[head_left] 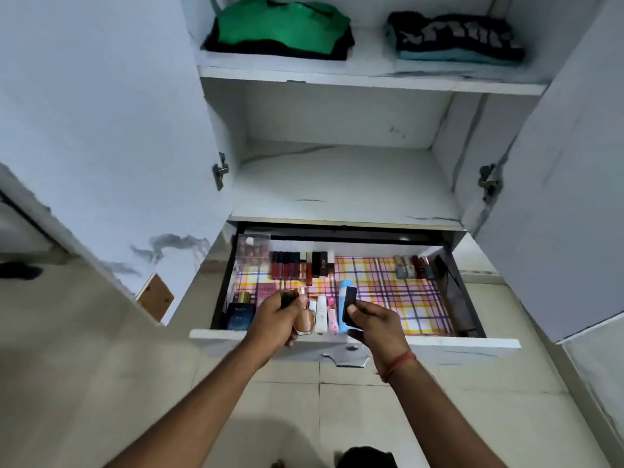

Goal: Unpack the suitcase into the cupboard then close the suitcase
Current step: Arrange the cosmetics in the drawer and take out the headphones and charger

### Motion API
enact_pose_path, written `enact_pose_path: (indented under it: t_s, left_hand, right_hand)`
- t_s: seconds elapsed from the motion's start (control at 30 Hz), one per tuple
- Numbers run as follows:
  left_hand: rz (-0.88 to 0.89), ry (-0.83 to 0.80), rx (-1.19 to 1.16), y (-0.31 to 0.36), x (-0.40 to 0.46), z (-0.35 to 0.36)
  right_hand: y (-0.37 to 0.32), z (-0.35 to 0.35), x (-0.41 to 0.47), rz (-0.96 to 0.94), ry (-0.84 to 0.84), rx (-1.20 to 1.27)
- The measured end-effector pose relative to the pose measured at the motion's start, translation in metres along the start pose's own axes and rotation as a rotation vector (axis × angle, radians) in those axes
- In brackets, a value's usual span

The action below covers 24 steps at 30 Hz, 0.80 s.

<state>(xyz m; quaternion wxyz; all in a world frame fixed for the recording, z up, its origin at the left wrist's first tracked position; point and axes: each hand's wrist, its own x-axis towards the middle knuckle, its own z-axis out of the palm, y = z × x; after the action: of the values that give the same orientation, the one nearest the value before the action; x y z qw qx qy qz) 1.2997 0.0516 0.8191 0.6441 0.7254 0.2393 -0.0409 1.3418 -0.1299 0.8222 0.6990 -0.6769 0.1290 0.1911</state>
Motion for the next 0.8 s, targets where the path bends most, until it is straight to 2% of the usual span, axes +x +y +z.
enact_pose_path:
  t_s: [0.17, 0.3, 0.43, 0.57, 0.8]
  left_hand:
    - [-0.028, -0.044, 0.008, 0.005, 0.062, 0.010]
    - [-0.025, -0.031, 0.004, 0.009, 0.104, 0.023]
    - [-0.085, -0.002, 0.024, 0.012, 0.138, 0.038]
    - [-0.130, 0.045, -0.004, 0.014, 0.159, 0.048]
    - [-0.213, 0.138, -0.170, 0.022, 0.181, 0.056]
  right_hand:
    - [-0.009, 0.001, 0.068, 0.028, 0.081, -0.061]
    - [-0.012, -0.001, 0.131, 0.054, 0.084, -0.141]
    - [-0.007, -0.005, 0.199, 0.172, 0.099, -0.258]
    - [0.002, -0.004, 0.255, 0.189, 0.091, -0.634]
    - [0.003, 0.026, 0.303, 0.241, 0.137, -0.813]
